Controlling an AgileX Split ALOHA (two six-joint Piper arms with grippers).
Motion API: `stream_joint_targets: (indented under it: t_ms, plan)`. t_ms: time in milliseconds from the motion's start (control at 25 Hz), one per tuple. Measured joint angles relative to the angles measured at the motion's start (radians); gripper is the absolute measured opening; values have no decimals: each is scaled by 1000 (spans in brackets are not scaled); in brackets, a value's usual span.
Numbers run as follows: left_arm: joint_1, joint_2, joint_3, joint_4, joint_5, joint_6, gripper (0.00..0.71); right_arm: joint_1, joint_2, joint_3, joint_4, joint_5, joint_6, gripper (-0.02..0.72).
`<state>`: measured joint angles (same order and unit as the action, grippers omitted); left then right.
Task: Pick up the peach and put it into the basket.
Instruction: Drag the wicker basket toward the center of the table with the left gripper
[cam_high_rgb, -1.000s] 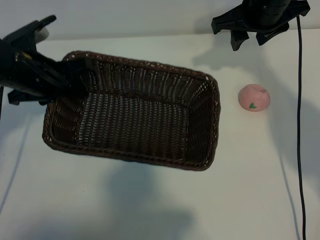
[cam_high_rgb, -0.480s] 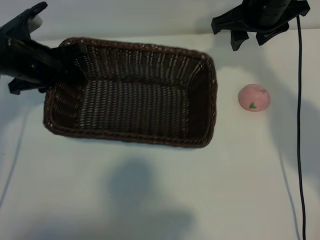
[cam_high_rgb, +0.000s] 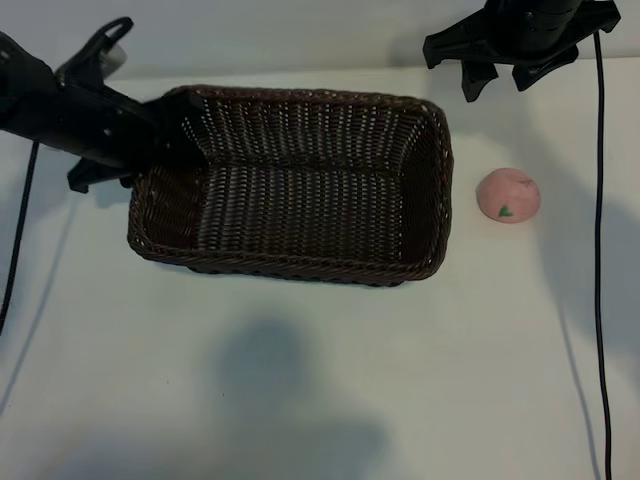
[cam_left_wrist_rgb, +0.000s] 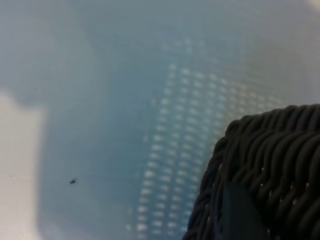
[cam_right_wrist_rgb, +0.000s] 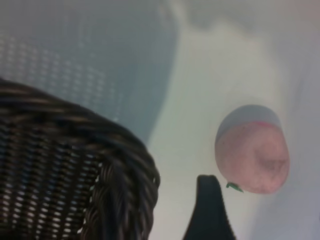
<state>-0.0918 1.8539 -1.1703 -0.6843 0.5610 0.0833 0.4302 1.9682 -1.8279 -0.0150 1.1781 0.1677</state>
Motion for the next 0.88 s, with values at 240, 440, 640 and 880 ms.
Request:
stream_joint_targets:
  t_ms: [240, 440, 640, 880]
  plan:
    - [0, 59, 0, -3, -31, 1, 309, 0, 0, 0, 0, 0, 0, 507]
    - [0, 76, 0, -9, -57, -1, 309, 0, 0, 0, 0, 0, 0, 507]
    - [0, 76, 0, -27, -79, -2, 309, 0, 0, 0, 0, 0, 0, 507]
    - [0, 88, 0, -32, -83, -4, 309, 0, 0, 0, 0, 1, 0, 507]
